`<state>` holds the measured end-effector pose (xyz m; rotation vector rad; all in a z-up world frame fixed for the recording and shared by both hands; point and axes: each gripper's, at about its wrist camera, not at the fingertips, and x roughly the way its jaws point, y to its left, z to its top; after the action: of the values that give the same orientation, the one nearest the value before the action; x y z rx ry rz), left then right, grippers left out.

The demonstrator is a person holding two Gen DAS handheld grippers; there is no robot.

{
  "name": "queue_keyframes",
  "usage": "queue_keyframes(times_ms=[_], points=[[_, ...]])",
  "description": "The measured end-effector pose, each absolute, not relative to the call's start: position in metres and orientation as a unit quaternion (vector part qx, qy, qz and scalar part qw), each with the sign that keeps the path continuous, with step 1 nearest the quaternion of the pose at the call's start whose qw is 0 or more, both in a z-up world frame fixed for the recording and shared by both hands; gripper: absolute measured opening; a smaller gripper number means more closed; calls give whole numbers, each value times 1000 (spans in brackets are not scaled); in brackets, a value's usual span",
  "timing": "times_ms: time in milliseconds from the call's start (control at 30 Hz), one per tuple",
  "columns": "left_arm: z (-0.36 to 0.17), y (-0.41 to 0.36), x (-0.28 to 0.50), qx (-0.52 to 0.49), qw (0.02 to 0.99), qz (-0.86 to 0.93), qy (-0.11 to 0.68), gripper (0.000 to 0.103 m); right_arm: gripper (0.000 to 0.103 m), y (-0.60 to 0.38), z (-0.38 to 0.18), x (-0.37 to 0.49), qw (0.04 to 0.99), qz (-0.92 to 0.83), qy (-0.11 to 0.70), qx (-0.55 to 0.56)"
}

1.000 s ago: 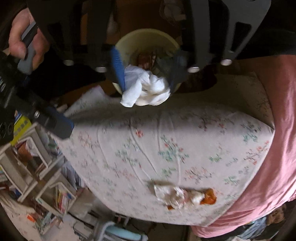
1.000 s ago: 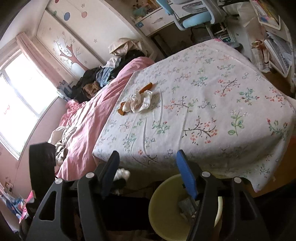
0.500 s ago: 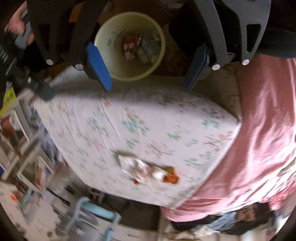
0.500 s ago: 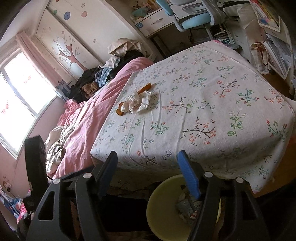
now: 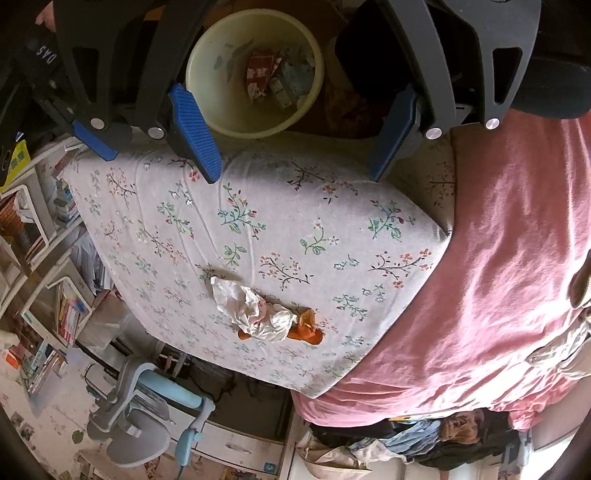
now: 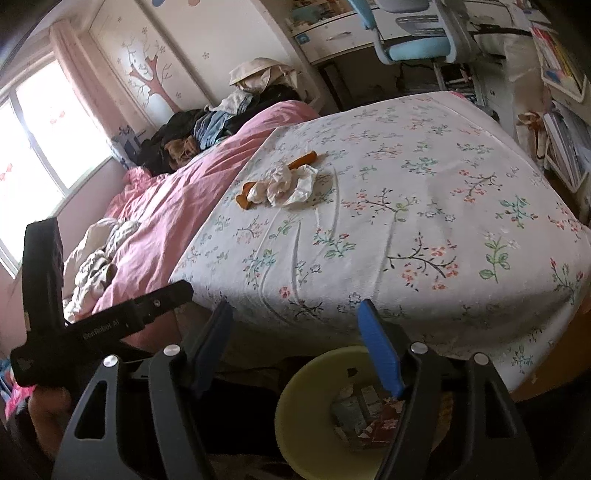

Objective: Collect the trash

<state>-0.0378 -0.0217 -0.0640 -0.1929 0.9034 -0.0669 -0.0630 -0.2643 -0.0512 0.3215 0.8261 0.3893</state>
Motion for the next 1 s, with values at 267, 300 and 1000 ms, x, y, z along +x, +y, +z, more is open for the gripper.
queue_keyframes(times_ms=[267,300,1000], points=[[-66,-21,-35,-94,894,-27,438,80,69,-256,-53,-64,886,190,400,137],[-66,-21,-35,-95,894,-27,438,80,69,-254,-52,-64,886,190,400,135],[-68,-17,-34,-99,893,-17,438,81,70,-247,-51,-68,889,190,397,122]])
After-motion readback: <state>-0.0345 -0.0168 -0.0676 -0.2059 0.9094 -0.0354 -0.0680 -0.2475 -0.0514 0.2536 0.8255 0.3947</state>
